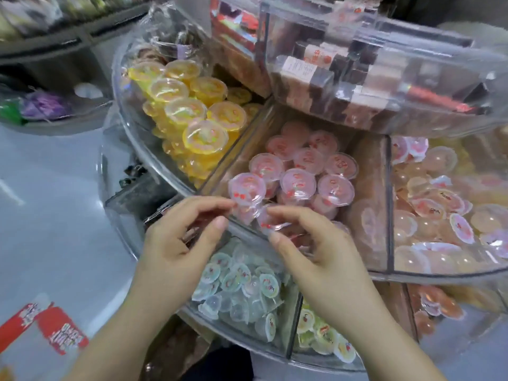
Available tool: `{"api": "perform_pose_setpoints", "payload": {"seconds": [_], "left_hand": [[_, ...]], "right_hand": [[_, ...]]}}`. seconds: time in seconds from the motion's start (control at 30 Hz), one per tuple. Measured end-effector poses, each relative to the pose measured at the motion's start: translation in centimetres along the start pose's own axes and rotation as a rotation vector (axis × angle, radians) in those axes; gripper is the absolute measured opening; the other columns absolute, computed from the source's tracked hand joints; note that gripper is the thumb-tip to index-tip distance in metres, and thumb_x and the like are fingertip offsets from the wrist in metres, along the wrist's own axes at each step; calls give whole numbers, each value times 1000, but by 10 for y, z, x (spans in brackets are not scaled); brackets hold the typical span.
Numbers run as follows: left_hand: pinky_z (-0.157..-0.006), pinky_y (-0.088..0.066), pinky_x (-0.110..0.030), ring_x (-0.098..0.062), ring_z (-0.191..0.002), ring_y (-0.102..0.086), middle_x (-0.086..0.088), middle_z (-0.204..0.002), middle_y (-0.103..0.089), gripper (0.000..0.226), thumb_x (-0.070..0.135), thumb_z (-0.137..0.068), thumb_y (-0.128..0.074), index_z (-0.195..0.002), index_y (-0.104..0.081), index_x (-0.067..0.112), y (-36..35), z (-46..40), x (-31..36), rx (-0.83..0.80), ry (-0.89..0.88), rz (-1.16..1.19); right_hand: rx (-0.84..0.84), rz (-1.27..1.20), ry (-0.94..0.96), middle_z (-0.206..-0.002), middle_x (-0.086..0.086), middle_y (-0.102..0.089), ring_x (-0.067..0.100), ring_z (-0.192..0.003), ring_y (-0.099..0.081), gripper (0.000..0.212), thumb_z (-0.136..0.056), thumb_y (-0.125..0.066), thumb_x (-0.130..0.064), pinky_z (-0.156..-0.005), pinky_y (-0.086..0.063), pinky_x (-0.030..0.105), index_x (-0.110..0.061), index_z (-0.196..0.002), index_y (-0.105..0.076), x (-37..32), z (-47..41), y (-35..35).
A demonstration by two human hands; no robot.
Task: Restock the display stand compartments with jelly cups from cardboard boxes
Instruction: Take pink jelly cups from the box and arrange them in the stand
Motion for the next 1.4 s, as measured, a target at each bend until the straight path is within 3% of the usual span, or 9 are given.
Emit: {"api": "perform_pose_setpoints", "payload": {"seconds": [0.13, 0.3, 0.47, 0.63, 0.87, 1.0, 1.1, 1.2, 1.4], "left_hand": [[-78, -48, -13, -3, -86, -64, 17, -91, -69, 15, 41, -79, -56, -91, -63, 47, 35, 92, -28, 283, 300, -15], [-71, -47, -10, -9, -85, -64, 3, -88, -69, 24, 11, -89, -60, -86, -66, 33, 51, 229, -112, 539, 702, -16], [-67, -38, 0, 9, -77, -59, 13, -85, -65, 31, 1, -88, -56, -85, -60, 32, 41, 345, -229, 527, 1039, -103], [-85, -49, -33, -19, -94, -61, 1, -94, -65, 20, 6, -88, -56, -96, -61, 23, 10, 432, -385, 432, 1307, -78], [-93, -38, -25, -25, -115, -53, -10, -124, -59, 34, 24, -91, -55, -122, -55, 11, -53, 487, -591, -117, 1473, -117], [-89, -43, -30, -31, -112, -55, -15, -122, -58, 46, 41, -94, -45, -121, -56, 6, -75, 480, -673, -265, 1539, -176], [-67, -45, -25, -26, -75, -62, -11, -91, -63, 51, 51, -95, -37, -93, -65, 8, -91, 475, -711, -249, 1627, 4], [-38, -40, -14, -16, -44, -49, -4, -63, -59, 41, 47, -90, -52, -66, -58, 14, -106, 484, -731, -101, 1745, 310], [-53, -46, -28, -23, -54, -56, -13, -65, -59, 19, 17, -82, -66, -75, -57, 2, -120, 505, -734, 188, 1793, 459]], "right_hand": [[-347, -125, 13, -93, -21, -64, 0, -78, -59, 22, -83, -57, -27, -70, -47, 12, -43, -96, -61, -4, 28, -62], [-807, -36, -160, -83, -12, -60, 0, -72, -54, 23, -89, -57, -16, -70, -45, 12, -35, -103, -60, 52, 77, -170], [-1077, 319, -259, -87, -7, -54, 9, -80, -54, 27, -93, -51, -14, -63, -38, 5, -18, -119, -56, 169, 116, -293], [-1214, 565, -147, -97, 7, -66, 24, -96, -62, 34, -87, -55, -14, -73, -40, 25, -18, -121, -57, 306, 136, -423], [-1406, 1024, -71, -124, 17, -58, 32, -115, -55, 33, -88, -50, -13, -94, -44, 32, -9, -120, -56, 497, 145, -565], [-1453, 1195, -175, -132, 18, -51, 32, -120, -51, 52, -89, -54, -39, -93, -43, 30, -3, -127, -50, 559, 138, -613], [-1413, 1198, -210, -126, 15, -57, 31, -115, -55, 48, -86, -60, -40, -88, -45, 31, -5, -119, -57, 586, 143, -635], [-1457, 1202, -231, -123, 14, -59, 30, -113, -57, 55, -78, -70, -42, -88, -47, 31, -5, -117, -58, 601, 148, -647], [-1446, 1177, -240, -130, 13, -56, 29, -117, -55, 48, -85, -63, -29, -95, -46, 29, -9, -127, -55, 611, 143, -638]]}}
Point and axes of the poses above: each hand's wrist, its own z-axis away from the middle knuckle, its own y-axis out of the back of the hand, x = y × z, the point moved 1 cm from there along -z, towards the middle knuckle
